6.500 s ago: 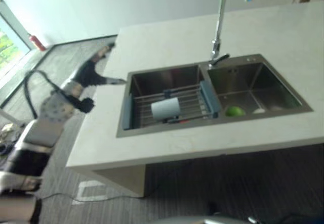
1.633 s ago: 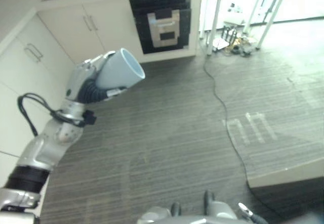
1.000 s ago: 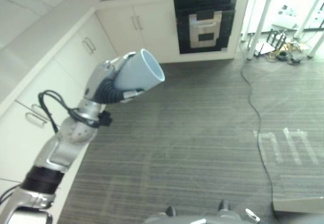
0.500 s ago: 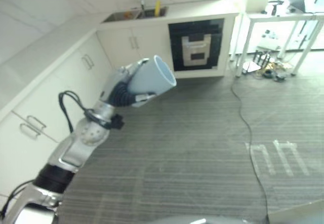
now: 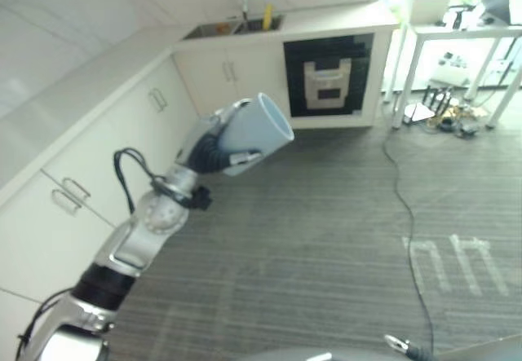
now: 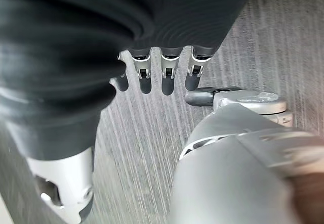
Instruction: Place the dishes in the dishwasher.
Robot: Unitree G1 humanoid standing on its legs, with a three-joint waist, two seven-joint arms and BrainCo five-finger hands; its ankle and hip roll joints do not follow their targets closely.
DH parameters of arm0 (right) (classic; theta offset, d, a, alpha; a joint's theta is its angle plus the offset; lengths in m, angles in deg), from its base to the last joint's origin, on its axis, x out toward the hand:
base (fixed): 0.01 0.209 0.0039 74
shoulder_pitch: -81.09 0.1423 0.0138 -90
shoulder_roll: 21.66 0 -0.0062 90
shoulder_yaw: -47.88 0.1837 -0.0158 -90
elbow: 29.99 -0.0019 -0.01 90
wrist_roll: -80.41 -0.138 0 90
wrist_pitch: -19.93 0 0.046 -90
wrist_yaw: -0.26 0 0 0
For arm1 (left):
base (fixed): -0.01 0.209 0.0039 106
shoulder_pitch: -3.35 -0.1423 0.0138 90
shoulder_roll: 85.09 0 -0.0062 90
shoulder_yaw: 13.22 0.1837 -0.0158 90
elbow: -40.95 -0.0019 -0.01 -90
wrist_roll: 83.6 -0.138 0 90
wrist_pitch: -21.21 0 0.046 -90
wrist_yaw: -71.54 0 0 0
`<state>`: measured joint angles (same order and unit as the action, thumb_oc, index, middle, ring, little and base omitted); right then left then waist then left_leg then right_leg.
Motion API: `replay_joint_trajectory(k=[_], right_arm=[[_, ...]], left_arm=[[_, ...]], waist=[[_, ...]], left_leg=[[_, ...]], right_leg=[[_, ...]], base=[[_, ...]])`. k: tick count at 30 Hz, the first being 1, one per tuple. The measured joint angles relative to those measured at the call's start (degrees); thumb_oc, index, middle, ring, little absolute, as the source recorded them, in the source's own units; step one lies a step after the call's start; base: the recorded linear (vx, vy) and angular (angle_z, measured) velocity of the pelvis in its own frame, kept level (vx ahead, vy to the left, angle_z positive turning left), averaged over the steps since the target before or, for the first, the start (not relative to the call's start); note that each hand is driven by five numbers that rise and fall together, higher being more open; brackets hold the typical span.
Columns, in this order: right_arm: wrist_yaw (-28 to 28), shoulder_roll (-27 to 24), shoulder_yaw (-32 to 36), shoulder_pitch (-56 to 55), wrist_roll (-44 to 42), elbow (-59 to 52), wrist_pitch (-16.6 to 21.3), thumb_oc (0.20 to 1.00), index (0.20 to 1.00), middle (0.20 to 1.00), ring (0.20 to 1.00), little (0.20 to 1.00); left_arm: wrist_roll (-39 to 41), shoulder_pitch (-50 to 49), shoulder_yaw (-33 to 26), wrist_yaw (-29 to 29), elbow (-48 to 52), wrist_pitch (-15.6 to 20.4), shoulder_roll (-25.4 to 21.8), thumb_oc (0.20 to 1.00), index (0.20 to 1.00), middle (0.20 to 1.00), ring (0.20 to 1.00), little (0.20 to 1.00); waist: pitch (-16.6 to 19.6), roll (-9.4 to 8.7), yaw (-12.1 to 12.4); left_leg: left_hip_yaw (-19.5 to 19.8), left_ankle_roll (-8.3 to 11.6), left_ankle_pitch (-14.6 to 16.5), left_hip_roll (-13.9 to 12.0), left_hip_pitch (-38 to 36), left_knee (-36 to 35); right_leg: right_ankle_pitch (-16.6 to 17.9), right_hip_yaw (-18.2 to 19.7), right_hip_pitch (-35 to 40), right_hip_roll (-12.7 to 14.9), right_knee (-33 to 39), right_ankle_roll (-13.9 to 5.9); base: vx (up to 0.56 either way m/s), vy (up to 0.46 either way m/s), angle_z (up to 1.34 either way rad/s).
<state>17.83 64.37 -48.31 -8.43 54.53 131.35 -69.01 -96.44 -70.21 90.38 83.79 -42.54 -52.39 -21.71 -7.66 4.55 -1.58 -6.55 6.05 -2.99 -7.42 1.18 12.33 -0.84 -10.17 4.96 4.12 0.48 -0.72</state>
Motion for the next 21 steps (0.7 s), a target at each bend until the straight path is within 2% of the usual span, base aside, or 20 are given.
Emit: replay_joint_trajectory(k=[1, 2, 3, 4, 5, 7, 8, 10, 11, 12, 13, 14, 15, 16, 17, 18, 19, 20, 21], right_arm=[[-0.1, 0.2, -0.1, 1.2, 0.0, 0.4, 0.9, 1.0, 1.0, 1.0, 1.0, 1.0], [-0.2, -0.1, -0.1, 1.5, 0.0, 0.3, 2.3, 1.0, 1.0, 1.0, 1.0, 1.0], [-0.4, -0.6, 0.0, 1.6, 0.0, 0.4, 2.6, 1.0, 1.0, 1.0, 1.0, 1.0], [-0.5, -0.9, 0.0, 1.7, 0.0, 0.4, 3.0, 1.0, 1.0, 1.0, 1.0, 1.0], [-0.5, -1.4, 0.7, 1.3, 0.0, 0.2, 3.7, 1.0, 1.0, 1.0, 1.0, 1.0], [-0.4, -1.4, 2.0, -0.7, 0.0, -0.2, 4.4, 1.0, 1.0, 1.0, 1.0, 1.0], [-0.5, -1.4, 2.7, -1.4, -0.1, -0.2, 4.6, 1.0, 1.0, 1.0, 1.0, 1.0], [-0.6, -1.6, 2.8, -1.6, -0.1, -1.0, 4.9, 1.0, 1.0, 1.0, 1.0, 1.0], [-0.8, -0.8, 2.8, -1.9, -0.6, -2.4, 5.0, 1.0, 1.0, 1.0, 1.0, 1.0], [-1.0, 0.4, 2.8, -2.5, -1.5, -3.6, 5.0, 1.0, 1.0, 1.0, 1.0, 1.0], [-1.3, 1.8, 2.8, -3.3, -2.6, -5.3, 5.3, 1.0, 1.0, 1.0, 1.0, 1.0], [-1.8, 2.6, 2.8, -3.7, -3.0, -6.9, 5.7, 1.0, 1.0, 1.0, 1.0, 1.0], [-2.4, 3.6, 2.5, -4.3, -4.4, -9.8, 5.8, 1.0, 1.0, 1.0, 1.0, 1.0], [-2.6, 4.5, 2.3, -4.7, -4.7, -13.1, 5.7, 1.0, 1.0, 1.0, 1.0, 1.0], [-3.0, 5.3, 2.2, -4.8, -4.7, -16.1, 5.8, 1.0, 1.0, 1.0, 1.0, 1.0], [-3.0, 5.5, 2.1, -4.4, -4.7, -18.4, 5.8, 1.0, 1.0, 1.0, 1.0, 1.0], [-3.0, 5.5, 2.1, -3.5, -4.7, -20.2, 6.0, 1.0, 1.0, 1.0, 1.0, 1.0], [-3.0, 5.5, 2.2, -2.7, -4.7, -20.4, 6.0, 1.0, 1.0, 1.0, 1.0, 1.0], [-3.0, 5.3, 2.2, -2.6, -4.7, -20.1, 6.0, 1.0, 1.0, 1.0, 1.0, 1.0]], left_arm=[[0.5, 0.0, -0.1, 0.0, -0.4, 0.1, 0.0, 0.2, 0.2, 0.2, 0.2, 0.2], [0.5, -0.1, -0.1, 0.0, -1.7, 0.4, 0.1, 0.2, 0.2, 0.2, 0.2, 0.2], [0.5, 0.0, -0.5, 0.0, -2.5, 0.5, 0.1, 0.2, 0.2, 0.2, 0.2, 0.2], [0.5, 0.1, -0.5, 0.0, -3.0, 0.9, 0.3, 0.2, 0.2, 0.2, 0.2, 0.2], [0.5, 1.2, -0.6, -0.5, -5.2, 1.8, 0.9, 0.2, 0.2, 0.2, 0.2, 0.2], [0.4, 1.4, -0.7, -1.4, -5.0, 2.2, 1.2, 0.2, 0.2, 0.2, 0.2, 0.2], [0.4, 1.4, -0.8, -1.7, -4.9, 2.7, 1.3, 0.2, 0.2, 0.2, 0.2, 0.2], [0.4, 1.6, -0.8, -2.9, -4.9, 3.5, 1.3, 0.2, 0.2, 0.2, 0.2, 0.2], [0.3, 2.5, -0.8, -4.1, -4.6, 4.0, 1.4, 0.2, 0.2, 0.2, 0.2, 0.2], [0.3, 2.8, -0.6, -4.7, -4.3, 4.2, 1.4, 0.2, 0.2, 0.2, 0.2, 0.2], [0.3, 3.0, -0.5, -5.5, -4.3, 4.5, 1.3, 0.2, 0.2, 0.2, 0.2, 0.2], [0.3, 3.0, -0.1, -5.9, -4.3, 4.6, 1.0, 0.2, 0.2, 0.2, 0.2, 0.2], [0.3, 3.5, 0.1, -6.2, -4.3, 5.1, -0.1, 0.2, 0.2, 0.2, 0.2, 0.2], [0.3, 3.9, 0.2, -6.2, -4.4, 5.2, -1.1, 0.2, 0.2, 0.2, 0.2, 0.2], [0.3, 4.2, 0.5, -6.1, -4.4, 5.1, -1.9, 0.2, 0.2, 0.2, 0.2, 0.2], [0.3, 4.5, 0.6, -5.9, -4.4, 5.1, -2.8, 0.2, 0.2, 0.2, 0.2, 0.2], [0.3, 4.7, 0.8, -5.6, -4.4, 5.1, -3.4, 0.2, 0.2, 0.2, 0.2, 0.2], [0.2, 5.4, 1.5, -5.4, -4.4, 5.1, -3.4, 0.2, 0.2, 0.2, 0.2, 0.2], [0.1, 6.7, 2.2, -5.4, -4.4, 5.1, -3.5, 0.2, 0.2, 0.2, 0.2, 0.2]], waist=[[-1.6, -1.58, 0.6], [-2.0, -1.84, 0.7], [-2.2, -1.24, 0.6], [-2.3, -0.75, 0.6], [-3.8, 0.41, 0.4], [-4.8, -0.49, 0.3], [-4.9, -0.41, 0.4], [-4.8, -0.49, 0.3], [-4.8, -0.96, 0.5], [-4.7, -2.21, 0.5], [-4.6, -2.92, 0.5], [-4.6, -2.55, 0.8], [-4.7, -2.13, 0.7], [-4.8, -2.17, 0.5], [-4.8, -2.12, 0.0], [-4.9, -2.0, 0.0], [-5.0, -2.01, -0.5], [-5.1, -2.22, -1.7], [-5.1, -3.44, -2.7]], left_leg=[[1.5, 2.21, -0.5, 0.4, 5.7, 9.4], [0.7, 1.53, 0.6, 0.6, 7.6, 6.4], [-0.4, 1.52, 0.6, 0.4, 7.1, -0.3], [-0.4, 1.91, 0.4, 0.2, 7.1, -4.1], [-0.7, 3.14, -0.8, -1.7, 6.8, -14.2], [-2.1, 2.58, -0.5, -1.5, 6.5, -11.4], [-2.3, 1.48, 0.2, -1.3, 5.6, -10.0], [-3.0, -0.21, 1.2, 1.4, 1.5, -10.4], [-1.7, -3.52, -0.2, 4.4, -0.7, -12.5], [-2.0, -5.76, 0.0, 6.2, -1.6, -12.5], [-2.0, -7.94, 0.6, 7.7, -3.3, -13.2], [-2.0, -8.71, 0.8, 8.1, -4.8, -14.4], [-2.0, -10.22, 0.8, 8.8, -5.9, -14.7], [-2.5, -11.04, 1.3, 9.2, -6.7, -14.2], [-3.1, -12.19, 2.2, 9.4, -8.0, -14.3], [-3.9, -12.22, 3.3, 9.4, -9.0, -14.4], [-5.1, -11.36, 4.4, 9.6, -10.6, -15.0], [-5.2, -10.18, 5.2, 9.8, -11.3, -15.3], [-5.5, -10.19, 5.5, 10.7, -11.3, -15.3]], right_leg=[[-0.4, 0.9, 0.0, 0.9, -1.2, 0.57], [-0.3, 0.4, 0.4, 1.3, -0.5, 0.84], [-0.4, 0.3, 0.5, 0.9, -0.7, 0.93], [-0.5, 0.2, 0.9, 0.5, -0.6, 1.06], [-0.4, 0.0, 1.5, -1.0, -0.2, 1.26], [-0.9, 1.2, 2.3, -0.5, -0.2, 0.84], [-1.2, 2.1, 2.8, -0.3, 0.0, 0.39], [-2.5, 4.1, 2.5, 1.1, -1.6, -1.38], [-3.2, 4.8, 2.9, 2.9, -2.4, -2.76], [-3.9, 4.6, 3.7, 4.4, -2.9, -3.9], [-4.4, 3.2, 2.9, 6.1, -7.1, -5.21], [-4.6, 2.4, 0.5, 6.8, -13.7, -5.59], [-4.3, 2.1, -4.9, 8.3, -25.3, -6.67], [-3.3, 2.8, -10.5, 10.1, -36.9, -9.92], [-3.8, 3.1, -15.9, 10.2, -47.0, -10.66], [-4.4, 1.9, -19.5, 9.6, -49.9, -10.98], [-6.6, -0.2, -22.6, 7.5, -47.9, -9.39], [-7.8, -1.1, -22.9, 4.6, -37.6, -7.45], [-7.2, -2.8, -22.1, 3.9, -27.6, -6.63]], base=[[0.33, 0.242, 0.01], [0.39, 0.301, 0.04], [0.51, 0.41, 0.1], [0.37, 0.304, -0.06], [0.37, 0.374, -0.19], [0.32, 0.375, -0.39], [0.28, 0.321, -0.54], [0.28, 0.286, -0.58], [0.29, 0.3, -0.36], [0.23, 0.273, -0.12], [0.2, 0.278, 0.03], [0.16, 0.224, 0.09], [0.19, 0.212, 0.06], [0.19, 0.132, 0.08], [0.23, 0.076, -0.14], [0.3, -0.059, -0.41], [0.29, -0.095, -0.37], [0.35, -0.168, -0.02], [0.29, -0.14, 0.28]])
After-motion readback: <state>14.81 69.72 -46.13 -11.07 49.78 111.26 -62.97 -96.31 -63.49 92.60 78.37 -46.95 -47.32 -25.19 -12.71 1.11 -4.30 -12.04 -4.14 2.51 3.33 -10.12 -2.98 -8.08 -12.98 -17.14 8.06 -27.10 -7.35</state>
